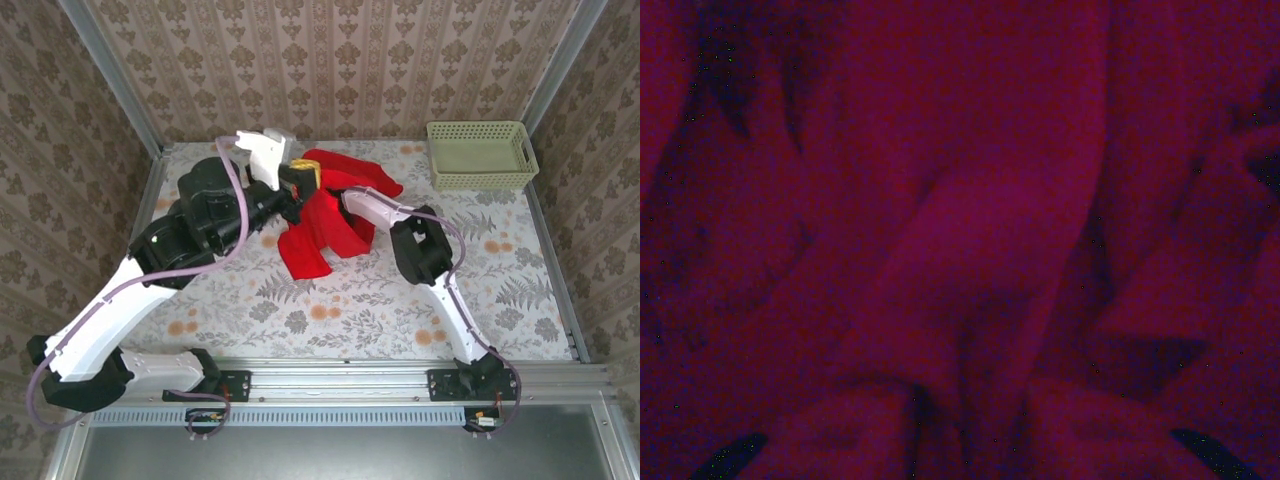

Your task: Fold the inside-out t-shirt

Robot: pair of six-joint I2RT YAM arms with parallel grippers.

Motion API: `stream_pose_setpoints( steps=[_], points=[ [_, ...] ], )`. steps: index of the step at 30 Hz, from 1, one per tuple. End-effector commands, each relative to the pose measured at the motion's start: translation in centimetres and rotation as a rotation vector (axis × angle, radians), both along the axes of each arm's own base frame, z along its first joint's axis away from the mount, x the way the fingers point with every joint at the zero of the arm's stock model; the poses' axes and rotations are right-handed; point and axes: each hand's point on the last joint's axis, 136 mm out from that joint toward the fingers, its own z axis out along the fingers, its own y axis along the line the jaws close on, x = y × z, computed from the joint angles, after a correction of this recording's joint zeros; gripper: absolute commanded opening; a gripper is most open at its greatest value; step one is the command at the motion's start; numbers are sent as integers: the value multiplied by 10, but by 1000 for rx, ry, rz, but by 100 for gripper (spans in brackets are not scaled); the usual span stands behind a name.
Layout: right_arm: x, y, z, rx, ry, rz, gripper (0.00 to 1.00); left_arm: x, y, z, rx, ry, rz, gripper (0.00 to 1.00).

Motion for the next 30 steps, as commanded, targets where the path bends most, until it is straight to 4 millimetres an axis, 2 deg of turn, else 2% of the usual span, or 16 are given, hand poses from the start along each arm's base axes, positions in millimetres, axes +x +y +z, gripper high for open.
stream_pose_setpoints(
  steps=[1,6,11,16,22,26,28,30],
  points=[
    [-9,15,34,96,-94,90,14,36,35,-6,44,18,182,0],
    [-46,24,54,194,-161,198,2,98,83,-57,85,166,392,0],
    [-92,36,54,239,-164,318,0,156,136,-133,99,390,558,0],
    [-142,55,56,270,-190,476,0,192,172,-211,155,572,670,0],
    [-188,63,61,388,-216,589,0,216,210,-306,261,808,793,0],
    [-211,65,68,443,-255,670,0,215,237,-367,333,997,877,0],
    [-218,63,73,458,-270,688,0,211,241,-386,371,1056,885,0],
    [-221,59,82,475,-298,683,0,205,241,-398,394,1097,881,0]
  ],
)
